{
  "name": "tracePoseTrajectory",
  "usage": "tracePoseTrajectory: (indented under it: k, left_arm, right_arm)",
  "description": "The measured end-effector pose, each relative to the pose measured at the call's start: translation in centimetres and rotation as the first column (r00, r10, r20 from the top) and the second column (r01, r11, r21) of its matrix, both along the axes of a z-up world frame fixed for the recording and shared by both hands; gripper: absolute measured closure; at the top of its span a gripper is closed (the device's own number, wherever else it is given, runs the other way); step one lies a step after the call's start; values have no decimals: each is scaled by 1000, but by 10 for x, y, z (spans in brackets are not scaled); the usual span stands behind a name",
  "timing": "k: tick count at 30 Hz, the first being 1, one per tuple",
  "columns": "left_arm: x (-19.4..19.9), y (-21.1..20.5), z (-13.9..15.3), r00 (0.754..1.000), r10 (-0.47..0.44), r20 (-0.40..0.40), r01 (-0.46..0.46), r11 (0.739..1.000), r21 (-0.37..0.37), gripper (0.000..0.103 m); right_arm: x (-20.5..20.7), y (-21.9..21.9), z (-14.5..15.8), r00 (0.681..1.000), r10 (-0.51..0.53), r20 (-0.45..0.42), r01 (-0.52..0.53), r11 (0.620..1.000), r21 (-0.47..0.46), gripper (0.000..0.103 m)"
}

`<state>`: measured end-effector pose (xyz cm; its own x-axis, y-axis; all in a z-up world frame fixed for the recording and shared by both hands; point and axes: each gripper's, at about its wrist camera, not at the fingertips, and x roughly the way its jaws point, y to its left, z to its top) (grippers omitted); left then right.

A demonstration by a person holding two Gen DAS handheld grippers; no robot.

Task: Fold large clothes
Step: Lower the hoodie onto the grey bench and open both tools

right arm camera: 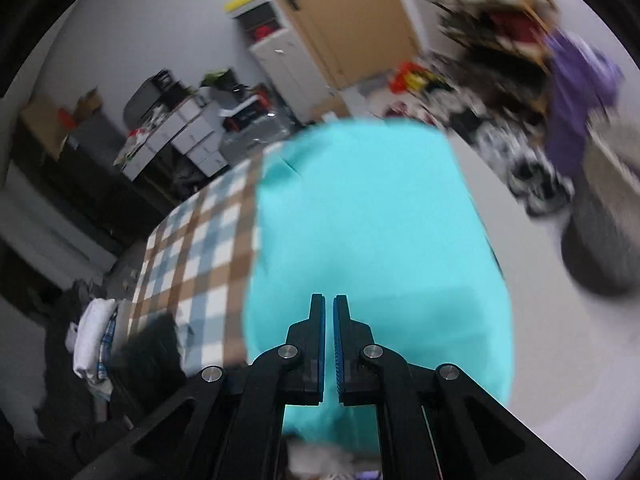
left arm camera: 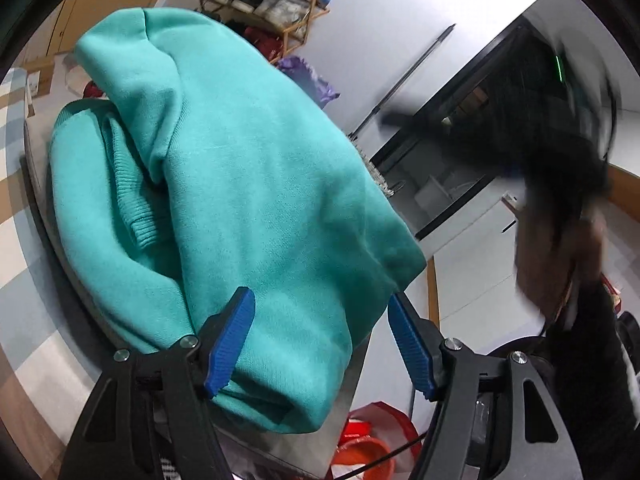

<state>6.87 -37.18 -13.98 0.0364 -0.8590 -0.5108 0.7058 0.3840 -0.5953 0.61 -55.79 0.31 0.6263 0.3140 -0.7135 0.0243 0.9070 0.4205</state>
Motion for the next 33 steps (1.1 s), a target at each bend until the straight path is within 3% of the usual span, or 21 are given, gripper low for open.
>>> tracePoseTrajectory:
  k: [3, 6, 7, 10, 12, 14, 18, 20, 22, 24, 25, 26, 27, 29, 31, 33]
  left_arm:
    - [2, 8, -3, 1000, 15, 22, -14, 999, -35, 39]
    - [5, 25, -9, 999, 26, -20, -28, 995, -94, 42]
    - [9, 30, -12, 999, 33, -36, -37, 994, -104, 46]
    - [17, 43, -20, 995, 48, -90, -60, 990, -130, 64]
    - [24, 54, -24, 990, 57, -131, -77, 985, -151, 74]
    - [31, 65, -29, 985, 53, -164, -80, 983, -167, 79]
    - [37, 56, -34, 987, 36, -159, -63, 984, -166, 80]
    - [37, 53, -30, 988, 39, -147, -62, 985, -160, 79]
    - [41, 50, -21, 991, 50, -123, -67, 988, -138, 79]
    - [33, 55, -5, 995, 69, -66, -76, 989, -125, 77]
    - [29, 60, 5, 996, 88, -23, -90, 988, -123, 75]
    - [24, 65, 14, 994, 105, 19, -102, 987, -123, 66]
    - [19, 71, 25, 991, 121, 55, -114, 986, -124, 55]
    - [11, 81, 46, 978, 178, 112, -167, 981, -104, 41]
    - [-2, 93, 72, 960, 226, 164, -212, 972, -99, 39]
    - [-27, 92, 89, 928, 260, 268, -251, 966, -66, 31]
  right_arm:
    - [52, 35, 16, 998, 57, -5, -57, 995, -77, 98]
    - [112, 74, 14, 992, 121, -24, -123, 976, -180, 95]
    - [139, 81, 0, 991, 114, -77, -127, 970, -205, 89]
    - [197, 87, -65, 953, 54, -298, -129, 962, -240, 90]
    - [208, 88, -100, 916, 28, -401, -141, 957, -254, 95]
    - [208, 93, -117, 917, 52, -396, -165, 952, -257, 98]
    - [200, 91, -99, 926, 78, -368, -159, 968, -196, 99]
    - [181, 84, -65, 966, 65, -252, -111, 978, -176, 91]
    - [137, 75, -28, 993, 38, -111, -58, 982, -181, 84]
    - [89, 65, 1, 1000, 8, 21, -4, 986, -169, 78]
    - [51, 55, 16, 995, -37, 93, 51, 987, -151, 64]
    - [23, 49, 24, 987, -75, 144, 95, 986, -137, 52]
    - [3, 47, 28, 979, -96, 178, 122, 983, -136, 48]
    - [-50, 51, 35, 958, -131, 255, 181, 966, -185, 43]
    - [-102, 59, 34, 933, -165, 318, 240, 947, -212, 37]
    - [-149, 73, 31, 895, -220, 388, 326, 916, -232, 26]
